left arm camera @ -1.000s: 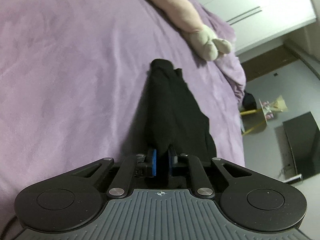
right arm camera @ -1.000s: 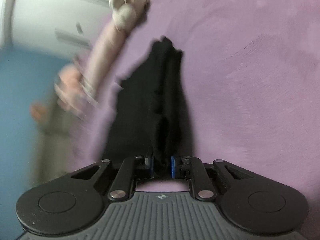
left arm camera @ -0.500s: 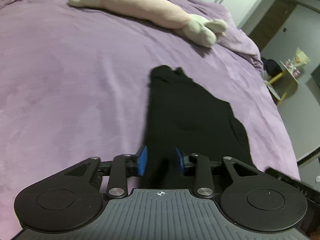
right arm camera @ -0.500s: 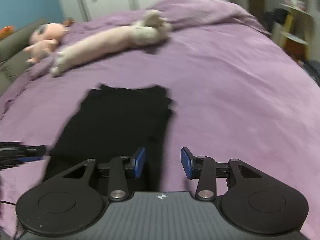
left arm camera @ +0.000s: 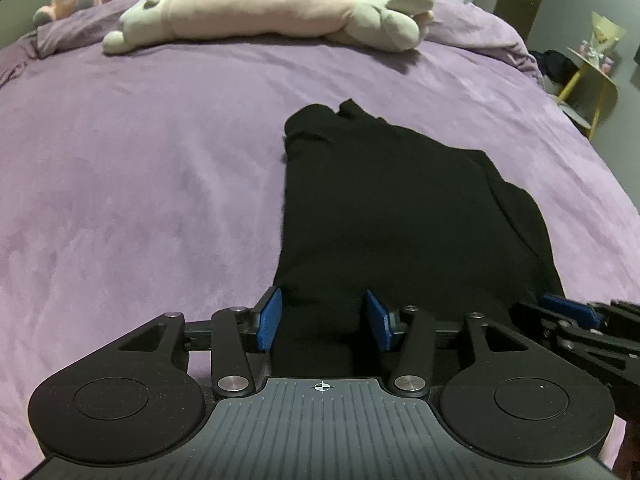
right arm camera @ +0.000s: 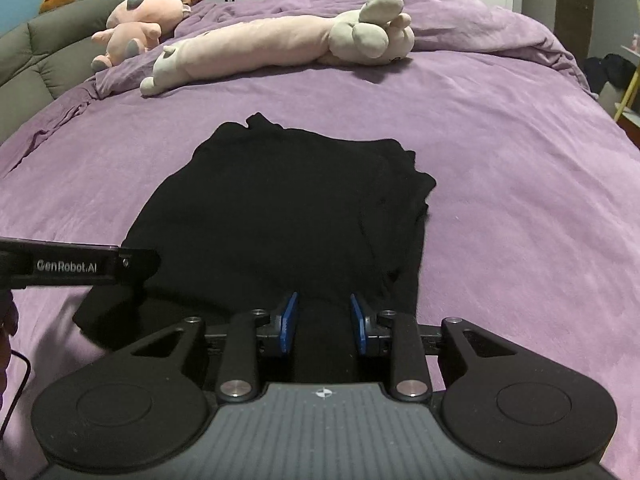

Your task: Fold small clothes

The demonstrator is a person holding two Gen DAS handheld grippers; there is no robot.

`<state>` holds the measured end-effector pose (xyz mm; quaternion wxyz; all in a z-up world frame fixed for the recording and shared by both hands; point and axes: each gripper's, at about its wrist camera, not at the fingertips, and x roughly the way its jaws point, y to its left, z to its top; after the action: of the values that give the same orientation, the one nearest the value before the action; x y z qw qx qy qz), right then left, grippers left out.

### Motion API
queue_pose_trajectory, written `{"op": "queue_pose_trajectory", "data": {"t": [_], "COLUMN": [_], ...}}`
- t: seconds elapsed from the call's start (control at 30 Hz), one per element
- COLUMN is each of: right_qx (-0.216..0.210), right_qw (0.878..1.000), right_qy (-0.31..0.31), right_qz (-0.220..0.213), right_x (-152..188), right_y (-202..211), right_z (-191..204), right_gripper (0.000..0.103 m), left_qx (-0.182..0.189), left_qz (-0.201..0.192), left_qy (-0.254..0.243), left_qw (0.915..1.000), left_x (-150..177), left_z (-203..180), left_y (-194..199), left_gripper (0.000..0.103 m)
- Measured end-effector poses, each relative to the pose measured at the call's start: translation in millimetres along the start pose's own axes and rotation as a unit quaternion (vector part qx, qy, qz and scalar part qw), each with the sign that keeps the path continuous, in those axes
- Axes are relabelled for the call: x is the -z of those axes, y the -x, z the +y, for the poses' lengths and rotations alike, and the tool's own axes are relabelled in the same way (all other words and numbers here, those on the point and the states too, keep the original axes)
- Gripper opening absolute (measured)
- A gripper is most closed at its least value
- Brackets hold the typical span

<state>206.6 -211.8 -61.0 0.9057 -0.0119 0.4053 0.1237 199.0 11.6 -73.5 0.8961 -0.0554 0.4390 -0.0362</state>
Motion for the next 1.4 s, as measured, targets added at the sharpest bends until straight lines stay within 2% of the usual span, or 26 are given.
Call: {"op": "queue_pose_trajectory", "data": {"t": [0.17,0.37,0.43,0.6,0.87,0.9,1.0,1.07,1.13,1.27,1.3,1.4], "right_qx": [0.007,0.031,0.036,0.035,0.031,0.035,0.047,0.061,0.065,0.064,0.063,0.068], "right_qw": [1.0,0.999,0.998,0.999,0.999,0.998,0.994,0.992,0.99,0.988,0.987,0.985], "right_qy": [0.018,0.033,0.044,0.033,0.007,0.0,-0.021,0.002,0.011,-0.008,-0.016,-0.039], "right_qz": [-0.002,0.014,0.014,0.022,0.042,0.052,0.096,0.109,0.124,0.14,0.144,0.153], "right_x": [4,8,17,26,33,33,40,49,56,55,52,41], "right_y": [0,17,19,27,30,32,39,49,56,63,64,64], "right_z": [4,16,17,10,-5,-6,-5,5,14,27,29,35], "right_gripper": [0.026,0.026,0.027,0.026,0.027,0.032,0.035,0.039,0.058,0.068,0.073,0.08], "left_qx": [0.0,0.005,-0.001,-0.009,-0.009,-0.009,-0.012,-0.016,-0.023,-0.054,-0.061,-0.084], "left_qz": [0.004,0.032,0.044,0.042,0.056,0.058,0.062,0.065,0.068,0.079,0.082,0.083], "left_qy": [0.0,0.035,0.031,0.007,0.007,0.004,-0.012,-0.019,-0.022,-0.028,-0.031,-0.042], "left_qw": [1.0,0.9988,0.9985,0.9991,0.9984,0.9983,0.998,0.9976,0.9972,0.995,0.9943,0.9921], "left_x": [1,4,9,15,19,20,29,38,46,53,52,47], "left_z": [2,10,8,3,7,7,7,7,7,6,5,1], "left_y": [-1,8,7,9,17,19,34,44,52,58,59,61], "left_gripper": [0.057,0.054,0.054,0.054,0.056,0.056,0.057,0.063,0.068,0.075,0.076,0.077]}}
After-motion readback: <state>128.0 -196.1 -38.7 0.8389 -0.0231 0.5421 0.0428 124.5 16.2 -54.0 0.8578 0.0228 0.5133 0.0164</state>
